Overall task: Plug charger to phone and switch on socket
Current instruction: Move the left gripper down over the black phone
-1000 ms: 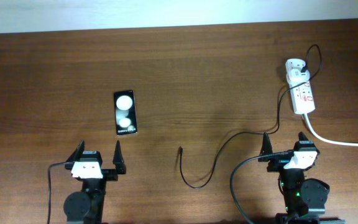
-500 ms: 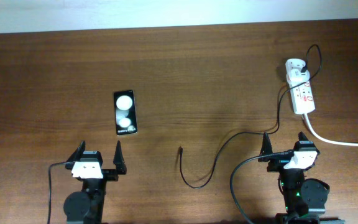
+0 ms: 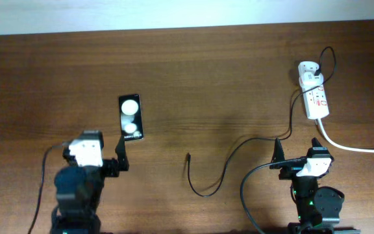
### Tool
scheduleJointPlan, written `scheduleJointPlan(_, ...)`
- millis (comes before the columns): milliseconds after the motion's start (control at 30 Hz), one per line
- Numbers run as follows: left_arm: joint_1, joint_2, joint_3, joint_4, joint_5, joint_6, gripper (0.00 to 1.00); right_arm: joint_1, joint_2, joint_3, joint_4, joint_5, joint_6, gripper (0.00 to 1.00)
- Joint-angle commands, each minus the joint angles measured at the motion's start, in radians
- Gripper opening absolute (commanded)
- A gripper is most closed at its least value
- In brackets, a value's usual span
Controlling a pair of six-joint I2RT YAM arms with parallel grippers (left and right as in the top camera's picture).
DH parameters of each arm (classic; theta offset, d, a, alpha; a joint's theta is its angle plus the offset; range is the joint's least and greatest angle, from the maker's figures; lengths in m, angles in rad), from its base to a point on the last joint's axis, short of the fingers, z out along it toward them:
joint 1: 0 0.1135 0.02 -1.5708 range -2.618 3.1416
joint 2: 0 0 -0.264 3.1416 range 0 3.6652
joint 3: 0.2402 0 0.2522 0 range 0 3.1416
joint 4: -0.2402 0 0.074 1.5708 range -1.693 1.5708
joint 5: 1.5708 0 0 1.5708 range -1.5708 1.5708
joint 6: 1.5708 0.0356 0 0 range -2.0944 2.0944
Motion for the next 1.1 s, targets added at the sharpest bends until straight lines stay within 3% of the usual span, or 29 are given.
scheduleJointPlan(0, -0.003, 0.211, 0.132, -0.026, 0.047, 0.064, 0.99, 0.009, -0.006, -0.005, -0.004, -0.016, -0.003, 0.99)
scheduleJointPlan(200, -0.003, 0.558, 0.327, -0.146, 0.048, 0.071, 0.99, 0.009, -0.006, -0.005, -0.004, -0.017, -0.004, 0.99)
scheduleJointPlan(500, -0.023, 0.866, 0.681, -0.484, 0.045, 0.098, 0.99, 0.009, -0.006, -0.005, -0.004, -0.017, -0.004, 0.99)
scheduleJointPlan(667, -0.135, 0.996, 0.725, -0.467, 0.037, 0.097, 0.99, 0.009, -0.006, -0.005, -0.004, -0.016, -0.003, 0.99)
scheduleJointPlan(900, -0.145, 1.004, 0.725, -0.444, 0.044, 0.096, 0.99, 0.009, -0.006, -0.005, -0.004, -0.017, -0.003, 0.99)
scheduleJointPlan(967, -0.145, 1.004, 0.725, -0.449, 0.009, -0.045, 0.99, 0.009, -0.006, -0.005, -0.004, -0.017, -0.004, 0.99)
scheduleJointPlan(1067, -0.145, 1.006, 0.725, -0.471, -0.038, -0.155, 0.99, 0.009, -0.006, -0.005, -0.004, -0.017, -0.003, 0.99)
